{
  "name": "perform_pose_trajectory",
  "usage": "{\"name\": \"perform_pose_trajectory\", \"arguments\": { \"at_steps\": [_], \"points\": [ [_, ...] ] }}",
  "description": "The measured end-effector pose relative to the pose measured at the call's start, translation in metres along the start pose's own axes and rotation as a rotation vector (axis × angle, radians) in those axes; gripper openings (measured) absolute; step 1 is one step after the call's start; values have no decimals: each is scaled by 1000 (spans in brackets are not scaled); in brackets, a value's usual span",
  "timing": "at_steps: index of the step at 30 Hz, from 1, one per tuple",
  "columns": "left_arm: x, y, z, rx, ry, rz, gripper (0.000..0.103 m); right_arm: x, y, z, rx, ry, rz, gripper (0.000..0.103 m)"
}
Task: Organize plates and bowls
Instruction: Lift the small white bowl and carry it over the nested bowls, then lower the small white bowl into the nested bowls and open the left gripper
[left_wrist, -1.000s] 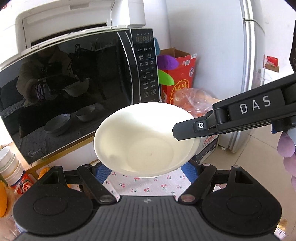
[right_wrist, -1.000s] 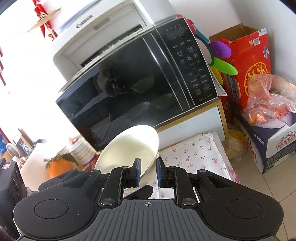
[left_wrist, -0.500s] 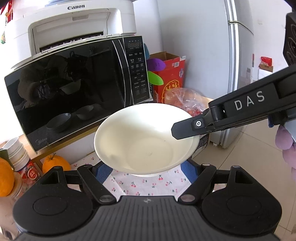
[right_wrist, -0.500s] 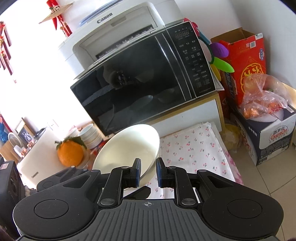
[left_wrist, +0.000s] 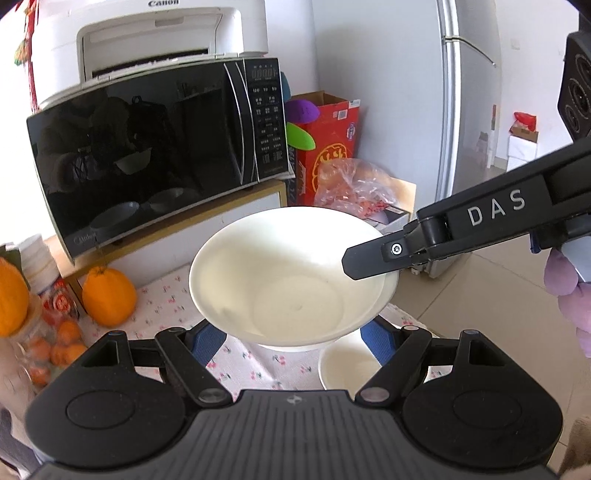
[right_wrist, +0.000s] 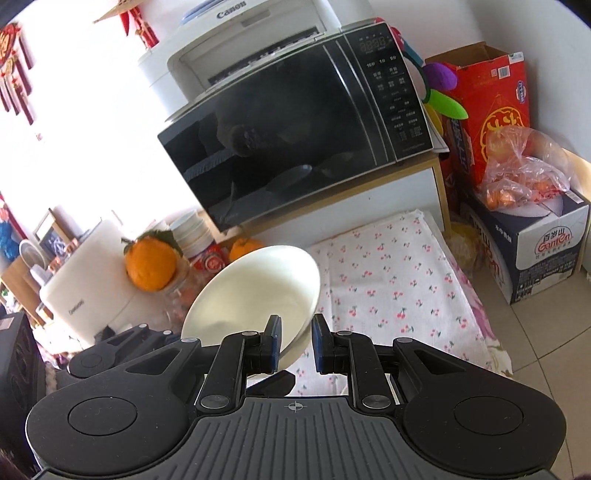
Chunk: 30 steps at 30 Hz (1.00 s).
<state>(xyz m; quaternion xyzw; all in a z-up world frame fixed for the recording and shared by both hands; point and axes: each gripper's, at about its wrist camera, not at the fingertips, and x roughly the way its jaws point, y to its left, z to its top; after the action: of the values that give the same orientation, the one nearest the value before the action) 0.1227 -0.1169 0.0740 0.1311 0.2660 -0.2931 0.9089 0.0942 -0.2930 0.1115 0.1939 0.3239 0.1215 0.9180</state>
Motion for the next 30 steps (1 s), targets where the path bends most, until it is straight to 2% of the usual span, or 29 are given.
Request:
{"name": "perform_pose_trajectory", "arguments": {
  "at_steps": [12,20,30],
  "points": [
    [0,-4,-26,-43,19,-50,77,5,-8,-29,10,44,-12,17],
    [13,-13,-38,-26,55,-59,77,18,-10,-45,-40,109,-89,17],
    [29,-29,-42,-9,92,-82,77,18,-27,-51,-17,167,-162,18]
  ]
}}
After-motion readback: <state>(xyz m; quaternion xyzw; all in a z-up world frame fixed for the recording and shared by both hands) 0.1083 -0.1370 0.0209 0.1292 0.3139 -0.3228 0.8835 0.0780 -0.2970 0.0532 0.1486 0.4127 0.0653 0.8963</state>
